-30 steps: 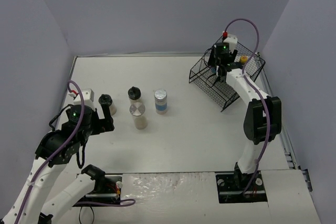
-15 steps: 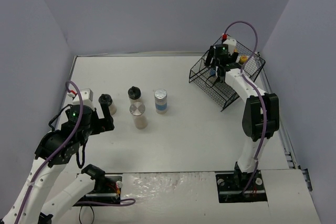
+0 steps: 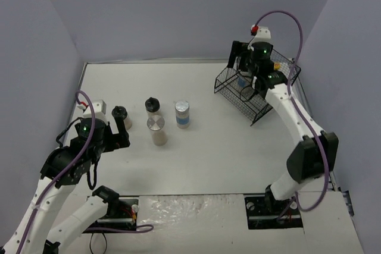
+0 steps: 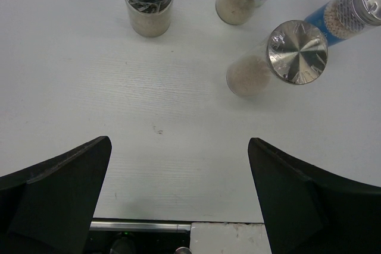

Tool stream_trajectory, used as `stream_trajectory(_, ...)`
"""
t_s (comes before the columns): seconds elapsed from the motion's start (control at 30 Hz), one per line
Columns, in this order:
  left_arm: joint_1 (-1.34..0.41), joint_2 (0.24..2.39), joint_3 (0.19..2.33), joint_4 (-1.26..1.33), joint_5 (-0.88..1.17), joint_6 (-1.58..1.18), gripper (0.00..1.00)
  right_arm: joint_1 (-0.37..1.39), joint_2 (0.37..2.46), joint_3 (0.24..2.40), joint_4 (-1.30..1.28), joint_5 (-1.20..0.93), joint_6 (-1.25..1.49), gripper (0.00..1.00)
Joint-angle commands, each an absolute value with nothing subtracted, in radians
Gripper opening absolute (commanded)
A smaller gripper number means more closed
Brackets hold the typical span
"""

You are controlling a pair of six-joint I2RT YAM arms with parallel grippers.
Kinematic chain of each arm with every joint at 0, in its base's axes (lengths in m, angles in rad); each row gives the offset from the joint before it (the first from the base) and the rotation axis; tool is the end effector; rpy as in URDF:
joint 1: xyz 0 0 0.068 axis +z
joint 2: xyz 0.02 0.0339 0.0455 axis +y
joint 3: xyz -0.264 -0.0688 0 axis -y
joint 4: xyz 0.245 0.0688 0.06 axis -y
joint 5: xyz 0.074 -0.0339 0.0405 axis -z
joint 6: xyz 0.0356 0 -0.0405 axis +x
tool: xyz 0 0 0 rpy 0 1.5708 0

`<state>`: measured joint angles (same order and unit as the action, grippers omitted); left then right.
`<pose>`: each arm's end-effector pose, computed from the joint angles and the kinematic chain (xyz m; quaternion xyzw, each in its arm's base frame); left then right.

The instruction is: Organize the condiment bottles

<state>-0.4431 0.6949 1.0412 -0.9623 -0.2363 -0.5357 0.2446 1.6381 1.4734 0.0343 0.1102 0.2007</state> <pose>0.1083 -0.0422 0.3594 -0.0949 0.8786 -0.1221 0.4519 0.3868 0.0925 0.3817 0.0198 0.7512 0.1050 0.6514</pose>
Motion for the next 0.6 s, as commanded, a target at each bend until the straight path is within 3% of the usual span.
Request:
stream_trajectory(0.0, -0.444, 0.706, 1.05, -0.923, -0.242, -0.539, 0.97, 0.347, 1.48, 1.421, 0.077, -0.086, 0.062, 1.0)
stream_trajectory(0.23, -0.445, 0.723, 1.054, -0.913, -0.223, -0.529, 0.97, 0.515, 1.476, 1.31, 0.052, -0.297, -0.076, 1.0)
stream_trajectory(0.57, -0.445, 0.709, 1.057, -0.938, -0.223, -0.525, 0.97, 0.667, 1.669, 1.349, 0.065, -0.293, -0.146, 1.0)
